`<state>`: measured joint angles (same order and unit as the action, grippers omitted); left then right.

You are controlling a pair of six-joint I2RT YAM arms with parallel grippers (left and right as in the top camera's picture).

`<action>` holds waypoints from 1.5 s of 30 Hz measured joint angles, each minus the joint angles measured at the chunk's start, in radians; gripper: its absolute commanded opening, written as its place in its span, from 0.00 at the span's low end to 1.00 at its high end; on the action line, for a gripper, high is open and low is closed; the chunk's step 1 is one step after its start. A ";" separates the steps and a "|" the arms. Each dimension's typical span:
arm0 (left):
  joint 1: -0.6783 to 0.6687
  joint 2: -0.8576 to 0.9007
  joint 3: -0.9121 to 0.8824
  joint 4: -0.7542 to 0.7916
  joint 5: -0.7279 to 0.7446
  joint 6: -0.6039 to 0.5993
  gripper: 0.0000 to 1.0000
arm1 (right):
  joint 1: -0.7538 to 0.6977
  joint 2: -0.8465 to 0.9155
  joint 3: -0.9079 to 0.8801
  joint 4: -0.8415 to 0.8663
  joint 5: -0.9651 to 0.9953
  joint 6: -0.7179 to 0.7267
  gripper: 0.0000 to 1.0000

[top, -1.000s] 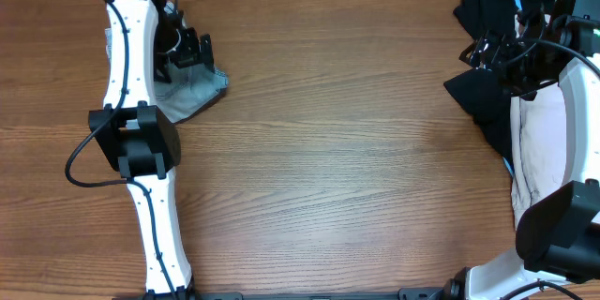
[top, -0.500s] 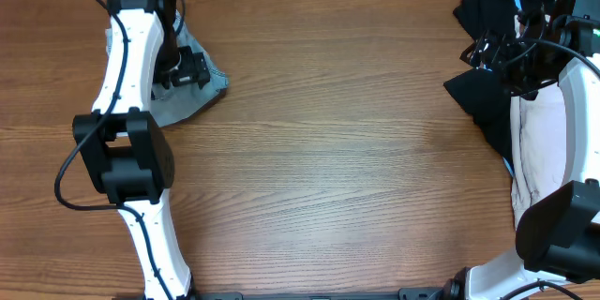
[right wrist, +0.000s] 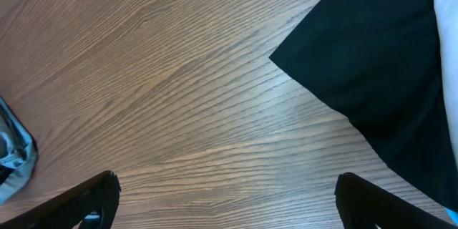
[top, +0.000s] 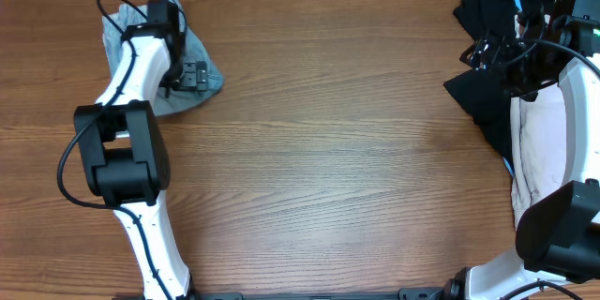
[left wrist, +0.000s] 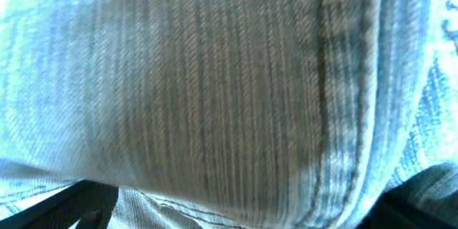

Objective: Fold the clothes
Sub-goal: 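Set the shorts down at the upper-left table corner and release the left gripper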

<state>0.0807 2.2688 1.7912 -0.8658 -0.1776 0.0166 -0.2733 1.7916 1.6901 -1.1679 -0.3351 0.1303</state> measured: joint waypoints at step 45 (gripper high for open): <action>0.203 -0.681 0.041 0.008 0.118 -0.026 1.00 | 0.000 -0.634 0.177 -0.116 0.065 0.000 1.00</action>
<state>0.2836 1.5879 1.8320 -0.8577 -0.0593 -0.0093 -0.2733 1.1580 1.8671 -1.2835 -0.2699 0.1299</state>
